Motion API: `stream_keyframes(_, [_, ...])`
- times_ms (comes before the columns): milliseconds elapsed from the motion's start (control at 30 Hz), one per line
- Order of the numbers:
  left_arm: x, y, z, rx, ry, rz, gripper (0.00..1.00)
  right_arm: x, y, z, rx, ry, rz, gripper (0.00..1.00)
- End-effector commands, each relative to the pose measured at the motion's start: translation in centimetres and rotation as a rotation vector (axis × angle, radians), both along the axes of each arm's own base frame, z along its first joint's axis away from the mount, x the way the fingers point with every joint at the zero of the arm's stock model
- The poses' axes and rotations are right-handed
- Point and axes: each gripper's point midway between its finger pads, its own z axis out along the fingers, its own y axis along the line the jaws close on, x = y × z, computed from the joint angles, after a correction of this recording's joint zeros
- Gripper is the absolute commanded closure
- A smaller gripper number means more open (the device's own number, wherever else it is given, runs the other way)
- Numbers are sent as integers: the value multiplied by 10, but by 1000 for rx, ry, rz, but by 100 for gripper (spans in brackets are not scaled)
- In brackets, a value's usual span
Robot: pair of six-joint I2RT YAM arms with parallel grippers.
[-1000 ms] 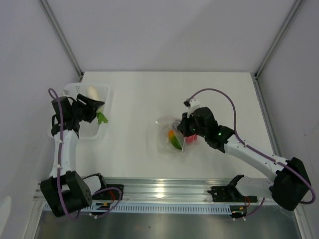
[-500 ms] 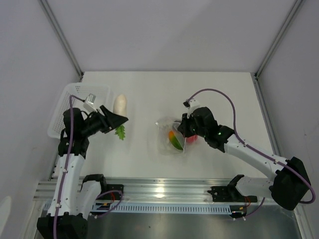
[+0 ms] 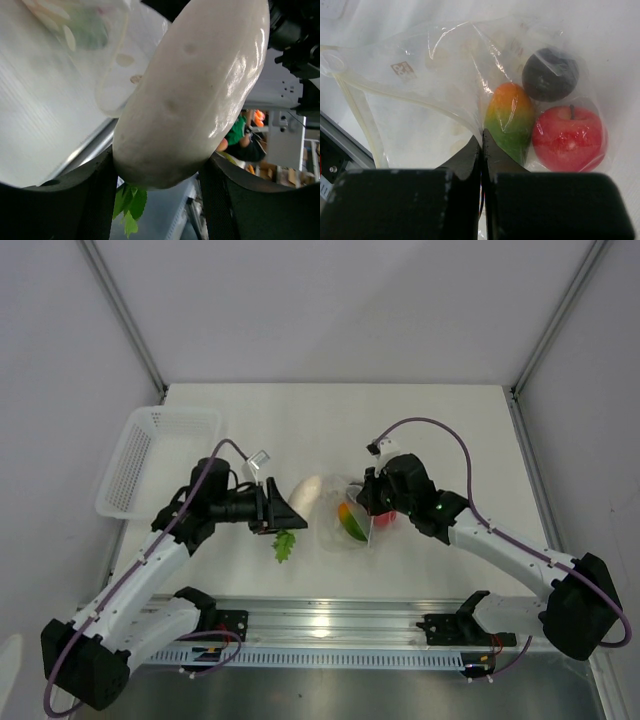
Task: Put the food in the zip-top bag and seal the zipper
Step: Place the fake vegetable in the zipper food storage bag.
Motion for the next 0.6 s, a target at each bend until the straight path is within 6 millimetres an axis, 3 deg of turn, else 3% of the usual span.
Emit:
stream_keyframes(0, [-24,-23,-4,-40,159,-75,99,12,1,26,16,-71,-14,100])
stream_keyframes(100, [-41,-38,-15,-78,310,-119,100,11,1,28,13,-74,-10,100])
stream_keyframes(133, [-40,-43,-10,-110,291,-126,100,11,1,28,13,-76,-8,100])
stream_keyframes(333, [-49,-53,-36,-126,548,-51,99,10,1,33,2,-119,-9,100])
stream_keyframes(567, [-30,-64,-22,-226,681,90,100,-2,9,31,2,-146,36,100])
